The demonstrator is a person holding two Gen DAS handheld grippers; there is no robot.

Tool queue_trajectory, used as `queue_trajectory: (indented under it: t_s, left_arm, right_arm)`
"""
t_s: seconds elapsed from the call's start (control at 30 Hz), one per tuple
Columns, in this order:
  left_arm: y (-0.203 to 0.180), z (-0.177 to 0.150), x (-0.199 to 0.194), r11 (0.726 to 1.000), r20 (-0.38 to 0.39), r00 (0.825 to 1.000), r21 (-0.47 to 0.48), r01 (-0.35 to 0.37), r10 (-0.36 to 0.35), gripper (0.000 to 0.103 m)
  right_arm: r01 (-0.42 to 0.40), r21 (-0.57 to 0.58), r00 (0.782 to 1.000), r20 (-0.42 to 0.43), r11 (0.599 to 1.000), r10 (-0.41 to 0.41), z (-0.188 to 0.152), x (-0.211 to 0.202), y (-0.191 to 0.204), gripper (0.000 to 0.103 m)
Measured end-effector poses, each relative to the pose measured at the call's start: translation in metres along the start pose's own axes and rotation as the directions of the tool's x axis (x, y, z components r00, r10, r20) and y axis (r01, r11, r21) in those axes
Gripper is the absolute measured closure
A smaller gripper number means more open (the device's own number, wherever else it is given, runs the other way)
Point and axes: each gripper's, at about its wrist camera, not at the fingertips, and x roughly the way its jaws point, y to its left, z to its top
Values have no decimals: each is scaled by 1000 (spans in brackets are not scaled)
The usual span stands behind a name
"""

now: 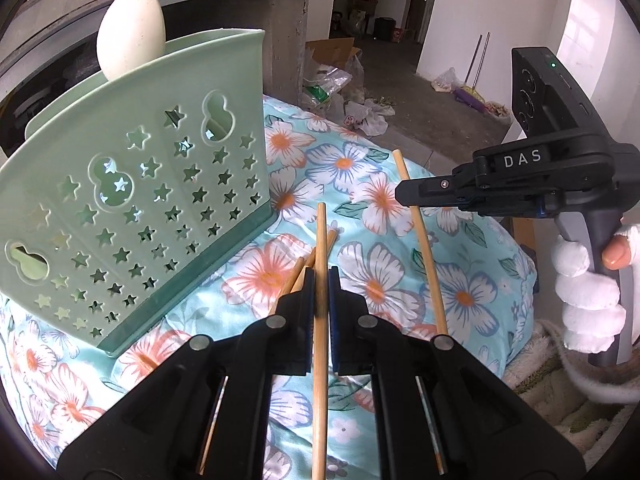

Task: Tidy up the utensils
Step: 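Lift the chopsticks upright with both tools toward the green holder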

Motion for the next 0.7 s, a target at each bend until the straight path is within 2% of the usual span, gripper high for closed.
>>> queue_trajectory:
  t_s: [0.2,0.37,0.7]
  left_arm:
    - [-2,4,-11,998,22,999,-53,41,-40,97]
    - [7,13,-35,992,85,994,-98,74,-65,97]
    - [31,28,-90,978,209,974,-167,126,-89,97]
  right_arm:
    - [-38,-15,999,22,999,38,2,-9,4,96]
    - [-66,-62,996,63,996,70,8,-21,18,97]
    - [-90,-169,982,150,981,116,17,-47,49,97]
